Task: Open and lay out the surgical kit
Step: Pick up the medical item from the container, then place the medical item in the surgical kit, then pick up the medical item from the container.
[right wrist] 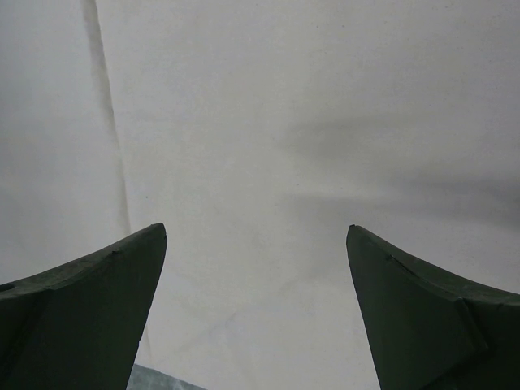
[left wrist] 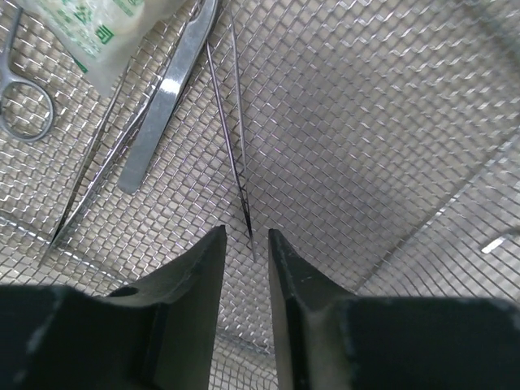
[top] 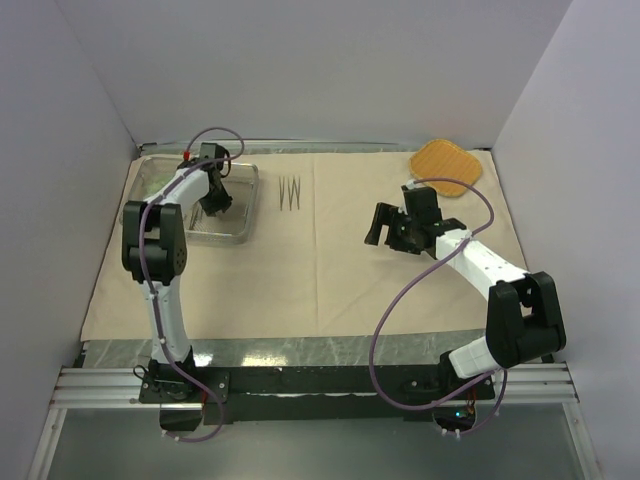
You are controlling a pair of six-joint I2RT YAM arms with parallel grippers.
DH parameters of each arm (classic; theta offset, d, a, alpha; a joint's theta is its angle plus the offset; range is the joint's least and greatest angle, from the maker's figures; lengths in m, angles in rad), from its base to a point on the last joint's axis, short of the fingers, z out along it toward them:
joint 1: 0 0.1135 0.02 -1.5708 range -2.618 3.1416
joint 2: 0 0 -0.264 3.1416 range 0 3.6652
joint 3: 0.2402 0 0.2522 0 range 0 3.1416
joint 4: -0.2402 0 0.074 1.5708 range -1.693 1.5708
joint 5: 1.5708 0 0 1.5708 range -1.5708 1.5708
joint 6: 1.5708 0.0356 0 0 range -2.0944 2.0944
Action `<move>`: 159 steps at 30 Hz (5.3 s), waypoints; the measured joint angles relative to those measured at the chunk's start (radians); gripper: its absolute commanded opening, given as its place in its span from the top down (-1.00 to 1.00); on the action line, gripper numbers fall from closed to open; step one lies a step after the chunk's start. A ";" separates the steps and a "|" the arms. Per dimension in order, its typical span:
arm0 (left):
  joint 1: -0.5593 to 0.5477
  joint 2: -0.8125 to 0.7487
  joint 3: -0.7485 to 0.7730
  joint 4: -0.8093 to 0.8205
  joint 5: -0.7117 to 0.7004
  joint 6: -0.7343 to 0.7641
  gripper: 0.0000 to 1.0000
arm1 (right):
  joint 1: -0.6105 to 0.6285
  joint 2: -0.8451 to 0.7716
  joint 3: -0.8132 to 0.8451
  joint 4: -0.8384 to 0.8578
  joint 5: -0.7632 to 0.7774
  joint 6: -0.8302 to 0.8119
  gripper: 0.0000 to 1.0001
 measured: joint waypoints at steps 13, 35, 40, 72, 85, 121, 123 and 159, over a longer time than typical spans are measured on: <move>0.000 0.043 0.016 -0.009 -0.008 -0.007 0.84 | 0.000 0.000 -0.002 0.002 0.000 0.003 -1.00; -0.006 -0.115 0.045 -0.068 0.192 0.044 0.95 | 0.000 0.000 -0.001 0.002 -0.005 0.016 -1.00; 0.021 -0.190 -0.025 -0.031 0.304 0.043 0.93 | 0.000 0.000 -0.001 0.002 -0.005 0.019 -1.00; -0.393 -0.345 -0.480 0.155 0.145 0.163 0.92 | 0.000 0.000 0.001 0.000 0.026 0.023 -1.00; -0.417 -0.241 -0.444 0.251 0.127 0.091 0.92 | 0.000 -0.001 0.001 0.000 0.027 0.021 -1.00; -0.397 -0.263 -0.220 0.055 0.058 0.068 0.28 | 0.000 0.000 0.006 0.000 0.026 0.021 -1.00; -0.359 -0.294 -0.194 0.055 0.057 0.075 0.28 | 0.000 0.000 0.006 0.000 0.026 0.021 -1.00; 0.165 -0.137 -0.151 0.040 -0.012 0.266 0.39 | 0.000 0.031 0.037 -0.013 0.012 0.016 -1.00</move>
